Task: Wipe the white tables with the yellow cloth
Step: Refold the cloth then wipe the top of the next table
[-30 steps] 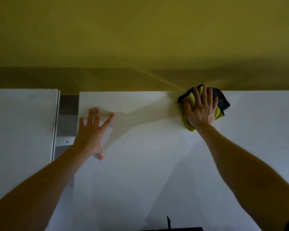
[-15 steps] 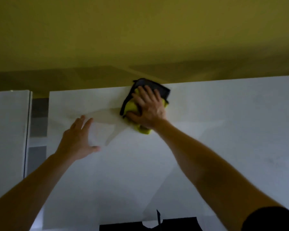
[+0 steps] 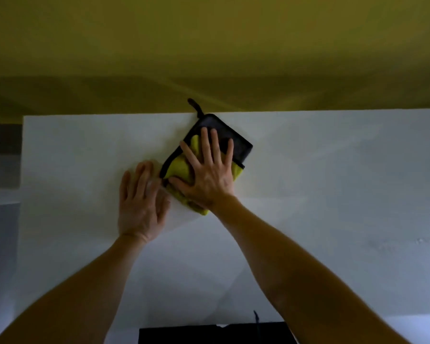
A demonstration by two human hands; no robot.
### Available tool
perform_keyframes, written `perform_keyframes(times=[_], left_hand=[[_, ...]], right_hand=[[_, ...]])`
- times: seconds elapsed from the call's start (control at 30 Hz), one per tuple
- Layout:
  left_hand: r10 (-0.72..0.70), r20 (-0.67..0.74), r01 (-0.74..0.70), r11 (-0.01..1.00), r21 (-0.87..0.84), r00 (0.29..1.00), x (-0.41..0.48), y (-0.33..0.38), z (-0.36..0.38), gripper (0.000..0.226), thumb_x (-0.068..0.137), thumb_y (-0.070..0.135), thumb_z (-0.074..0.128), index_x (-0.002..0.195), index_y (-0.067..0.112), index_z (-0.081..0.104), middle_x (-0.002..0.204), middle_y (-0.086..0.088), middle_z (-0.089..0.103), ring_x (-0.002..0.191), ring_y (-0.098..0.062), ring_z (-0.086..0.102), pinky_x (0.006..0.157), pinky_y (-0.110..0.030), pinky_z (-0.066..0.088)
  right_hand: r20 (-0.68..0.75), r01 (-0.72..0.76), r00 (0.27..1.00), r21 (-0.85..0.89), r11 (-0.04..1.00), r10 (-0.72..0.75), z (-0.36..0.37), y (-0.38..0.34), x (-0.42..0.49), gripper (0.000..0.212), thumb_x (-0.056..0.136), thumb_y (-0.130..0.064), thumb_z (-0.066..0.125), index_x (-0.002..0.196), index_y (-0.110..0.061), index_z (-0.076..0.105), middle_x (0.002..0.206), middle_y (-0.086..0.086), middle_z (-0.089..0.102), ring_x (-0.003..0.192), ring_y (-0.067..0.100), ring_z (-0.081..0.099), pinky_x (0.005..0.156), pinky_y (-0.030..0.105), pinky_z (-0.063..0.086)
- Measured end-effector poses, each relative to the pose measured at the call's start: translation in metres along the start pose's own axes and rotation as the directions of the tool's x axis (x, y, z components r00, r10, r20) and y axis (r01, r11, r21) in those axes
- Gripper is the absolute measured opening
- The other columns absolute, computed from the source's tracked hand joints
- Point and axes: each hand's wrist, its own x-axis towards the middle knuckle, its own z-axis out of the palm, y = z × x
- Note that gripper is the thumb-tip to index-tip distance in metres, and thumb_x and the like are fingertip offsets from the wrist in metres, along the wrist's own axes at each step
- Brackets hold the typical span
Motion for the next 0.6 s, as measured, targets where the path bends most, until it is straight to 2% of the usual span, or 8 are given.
perform_keyframes(times=[0.07, 0.13, 0.2, 0.3, 0.37, 0.43, 0.5, 0.6], left_hand=[[0.012, -0.01, -0.012, 1.0, -0.019, 1.0, 0.0, 0.0, 0.001, 0.062, 0.106, 0.042, 0.051, 0.156, 0.006, 0.053, 0.175, -0.019, 0.03, 0.164, -0.04, 0.025, 0.128, -0.068, 0.024], [0.013, -0.012, -0.013, 0.999, -0.037, 1.0, -0.001, -0.002, 0.002, 0.063, 0.105, 0.041, 0.051, 0.16, 0.01, 0.051, 0.176, -0.018, 0.029, 0.164, -0.04, 0.025, 0.128, -0.068, 0.023], [0.005, -0.025, -0.007, 0.999, -0.042, 1.0, -0.003, -0.001, 0.003, 0.062, 0.104, 0.04, 0.053, 0.159, 0.01, 0.052, 0.175, -0.018, 0.03, 0.164, -0.04, 0.025, 0.128, -0.068, 0.024], [0.0, -0.037, -0.003, 0.998, -0.066, 0.999, -0.001, -0.002, 0.004, 0.061, 0.104, 0.038, 0.054, 0.158, 0.01, 0.054, 0.175, -0.017, 0.032, 0.164, -0.039, 0.026, 0.128, -0.067, 0.024], [0.004, -0.053, -0.008, 0.998, -0.065, 0.999, 0.0, 0.0, 0.005, 0.06, 0.104, 0.037, 0.055, 0.157, 0.01, 0.054, 0.175, -0.017, 0.033, 0.164, -0.04, 0.027, 0.128, -0.068, 0.025], [0.002, -0.056, -0.005, 0.998, -0.059, 0.998, -0.002, -0.001, 0.006, 0.061, 0.104, 0.036, 0.055, 0.158, 0.01, 0.054, 0.175, -0.017, 0.033, 0.164, -0.04, 0.027, 0.127, -0.068, 0.025], [0.011, -0.06, -0.014, 0.998, -0.06, 0.998, -0.003, -0.001, 0.006, 0.061, 0.104, 0.037, 0.054, 0.158, 0.009, 0.053, 0.174, -0.019, 0.033, 0.163, -0.041, 0.027, 0.127, -0.069, 0.025], [0.013, -0.065, -0.015, 0.999, -0.031, 0.998, 0.001, -0.004, 0.009, 0.063, 0.106, 0.038, 0.051, 0.16, 0.006, 0.049, 0.172, -0.021, 0.036, 0.163, -0.041, 0.028, 0.128, -0.068, 0.025]], right_hand=[[-0.028, 0.037, 0.999, -0.003, 0.999, -0.037, 0.0, 0.022, 0.0, 0.088, 0.098, -0.086, 0.034, 0.171, -0.039, 0.024, 0.182, 0.013, 0.005, 0.168, 0.037, -0.001, 0.128, 0.071, 0.005], [-0.101, 0.013, 0.995, 0.033, 0.999, -0.01, -0.003, 0.066, -0.004, 0.078, 0.101, -0.077, 0.042, 0.168, -0.039, 0.034, 0.181, 0.011, 0.016, 0.168, 0.034, 0.01, 0.129, 0.067, 0.009], [-0.169, -0.122, 0.977, 0.042, 0.992, 0.127, -0.01, 0.124, -0.004, 0.073, 0.102, -0.072, 0.044, 0.167, -0.038, 0.039, 0.18, 0.011, 0.02, 0.167, 0.034, 0.016, 0.13, 0.065, 0.01], [-0.128, -0.274, 0.953, 0.021, 0.961, 0.275, -0.03, 0.185, 0.005, 0.073, 0.105, -0.068, 0.037, 0.17, -0.036, 0.029, 0.182, 0.007, 0.011, 0.168, 0.03, 0.008, 0.131, 0.067, 0.009], [-0.118, -0.333, 0.935, 0.022, 0.943, 0.334, -0.033, 0.184, 0.009, 0.074, 0.105, -0.065, 0.035, 0.171, -0.033, 0.027, 0.182, 0.007, 0.01, 0.168, 0.03, 0.006, 0.13, 0.068, 0.009], [-0.147, -0.375, 0.913, 0.061, 0.925, 0.379, -0.028, 0.146, 0.007, 0.078, 0.102, -0.062, 0.039, 0.17, -0.027, 0.031, 0.181, 0.01, 0.013, 0.168, 0.033, 0.009, 0.13, 0.068, 0.01], [-0.147, -0.245, 0.956, 0.087, 0.966, 0.255, -0.013, 0.08, -0.007, 0.079, 0.099, -0.061, 0.046, 0.168, -0.023, 0.038, 0.18, 0.012, 0.017, 0.167, 0.036, 0.011, 0.13, 0.069, 0.009], [-0.024, 0.09, 0.996, 0.077, 0.993, -0.088, 0.0, -0.004, -0.026, 0.075, 0.105, -0.062, 0.041, 0.17, -0.026, 0.033, 0.181, 0.008, 0.014, 0.168, 0.034, 0.002, 0.13, 0.068, 0.004]])
